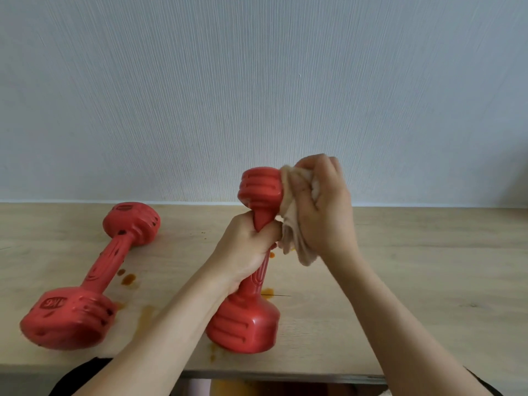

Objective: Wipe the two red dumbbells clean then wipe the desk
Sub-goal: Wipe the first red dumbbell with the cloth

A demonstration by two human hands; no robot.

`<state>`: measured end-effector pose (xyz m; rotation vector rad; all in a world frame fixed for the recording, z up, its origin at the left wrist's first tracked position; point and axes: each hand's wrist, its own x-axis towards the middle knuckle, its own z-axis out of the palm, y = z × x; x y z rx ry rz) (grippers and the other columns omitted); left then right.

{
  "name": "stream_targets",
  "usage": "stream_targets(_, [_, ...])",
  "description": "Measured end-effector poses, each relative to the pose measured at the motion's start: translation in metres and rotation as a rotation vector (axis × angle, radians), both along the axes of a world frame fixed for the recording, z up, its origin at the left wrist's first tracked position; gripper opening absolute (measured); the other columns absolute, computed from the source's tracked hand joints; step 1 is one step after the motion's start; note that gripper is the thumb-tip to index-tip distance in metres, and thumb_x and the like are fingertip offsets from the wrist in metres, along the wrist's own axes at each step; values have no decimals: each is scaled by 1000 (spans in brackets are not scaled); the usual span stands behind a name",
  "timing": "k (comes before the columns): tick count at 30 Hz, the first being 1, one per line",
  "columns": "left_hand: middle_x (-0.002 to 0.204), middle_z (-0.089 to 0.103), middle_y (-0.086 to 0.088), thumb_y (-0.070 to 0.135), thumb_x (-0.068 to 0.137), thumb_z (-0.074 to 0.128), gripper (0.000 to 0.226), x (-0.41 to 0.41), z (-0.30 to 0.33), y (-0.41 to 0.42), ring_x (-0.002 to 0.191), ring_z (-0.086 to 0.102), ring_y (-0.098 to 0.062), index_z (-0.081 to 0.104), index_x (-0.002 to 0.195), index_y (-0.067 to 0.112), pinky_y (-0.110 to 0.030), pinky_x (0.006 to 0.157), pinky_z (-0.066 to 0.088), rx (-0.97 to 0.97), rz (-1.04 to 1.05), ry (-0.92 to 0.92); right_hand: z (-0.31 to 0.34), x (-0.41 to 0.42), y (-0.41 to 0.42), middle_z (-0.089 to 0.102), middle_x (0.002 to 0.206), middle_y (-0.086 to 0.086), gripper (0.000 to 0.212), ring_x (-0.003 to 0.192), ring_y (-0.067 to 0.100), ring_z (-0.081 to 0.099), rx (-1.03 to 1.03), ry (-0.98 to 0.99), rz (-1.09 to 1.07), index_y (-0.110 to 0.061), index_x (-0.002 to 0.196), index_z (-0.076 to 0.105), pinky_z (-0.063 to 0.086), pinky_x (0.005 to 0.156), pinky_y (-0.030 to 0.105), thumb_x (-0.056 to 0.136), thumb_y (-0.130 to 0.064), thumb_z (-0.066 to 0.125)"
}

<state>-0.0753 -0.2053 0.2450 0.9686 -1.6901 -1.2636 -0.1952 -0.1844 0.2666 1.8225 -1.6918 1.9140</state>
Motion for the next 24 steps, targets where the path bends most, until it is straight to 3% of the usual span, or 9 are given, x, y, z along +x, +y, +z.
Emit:
stream_targets(4, [54,51,0,8,87,54,27,-2,1,0,54,47,-11,58,60,8,-19,53,38,-23,-36,-34,0,-9,1,50,96,2,10,77,-7,49,56,-37,-30,-18,88,48,38,67,7,94,-14,53])
stream_targets(7, [50,52,7,7,89,51,28,-1,2,0,49,47,-3,56,61,10,-13,48,39,5,-14,-8,-2,3,11,48,94,2,11,81,14,52,-53,198,-8,-10,86,53,44,65,27,82,0,55])
stream_targets(9, [46,49,9,6,88,50,31,1,2,0,46,44,-2,53,58,12,-13,46,36,27,-2,26,-5,7,15,49,93,5,19,81,23,53,-80,316,30,-7,86,55,45,65,32,73,7,56])
stream_targets(11, [50,50,5,8,88,52,31,1,1,0,49,45,-5,54,58,9,-15,49,37,9,-17,34,-4,2,12,50,93,2,21,81,12,53,-38,158,46,-13,85,53,44,68,23,77,6,57])
stream_targets(14, [60,49,-6,15,81,55,25,1,-1,0,56,46,-10,54,67,-6,-19,54,40,-6,-65,29,-4,-13,5,56,92,5,19,77,3,52,61,-120,48,-29,82,45,40,70,16,88,-14,55])
stream_targets(17, [60,50,-5,7,87,54,23,0,1,0,54,48,-7,55,66,-1,-15,52,41,2,-63,8,-4,-11,9,51,90,1,17,77,0,50,8,-55,19,-23,82,47,39,69,12,89,-10,56])
stream_targets(21, [44,48,11,6,88,51,31,1,3,0,43,42,0,52,58,12,-10,43,35,19,-4,11,-3,8,15,48,92,2,16,83,21,54,-53,270,40,-10,83,54,45,65,30,75,3,57])
stream_targets(24, [47,51,9,2,88,51,35,1,2,1,47,45,-3,53,55,14,-12,48,36,-18,-49,6,5,-5,7,53,92,4,19,78,2,51,36,3,71,-22,83,48,41,68,17,88,-5,56])
